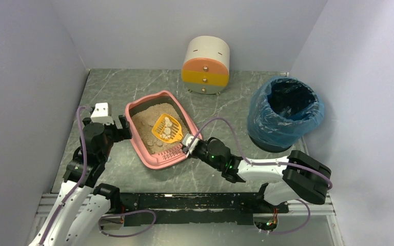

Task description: Clean the litter box

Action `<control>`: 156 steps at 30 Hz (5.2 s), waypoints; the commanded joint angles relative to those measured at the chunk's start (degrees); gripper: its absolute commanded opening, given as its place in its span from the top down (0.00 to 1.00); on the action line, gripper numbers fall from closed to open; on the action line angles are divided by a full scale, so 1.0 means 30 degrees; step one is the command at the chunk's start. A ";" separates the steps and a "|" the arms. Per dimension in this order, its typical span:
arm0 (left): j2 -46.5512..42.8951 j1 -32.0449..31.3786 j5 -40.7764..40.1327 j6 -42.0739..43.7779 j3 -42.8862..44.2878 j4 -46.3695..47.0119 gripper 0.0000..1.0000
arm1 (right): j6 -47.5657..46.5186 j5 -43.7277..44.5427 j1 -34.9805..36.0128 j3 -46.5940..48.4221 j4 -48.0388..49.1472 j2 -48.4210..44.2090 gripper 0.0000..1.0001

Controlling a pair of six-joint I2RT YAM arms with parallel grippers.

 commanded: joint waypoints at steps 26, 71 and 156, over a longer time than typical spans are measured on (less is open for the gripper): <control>0.0182 -0.0070 0.0174 0.0277 0.0048 0.0491 0.02 | -1.0331 0.6808 0.3396 -0.0732 0.6083 0.2327 1.00; -0.0387 -0.0056 0.0441 0.0159 -0.0039 0.0427 0.02 | 0.8373 0.3706 -0.0589 0.9357 -1.2597 0.0281 1.00; -0.0555 -0.1622 0.0884 0.0162 -0.0212 0.0513 0.02 | 1.4704 1.1508 -1.0323 1.9212 -2.6100 -0.3029 1.00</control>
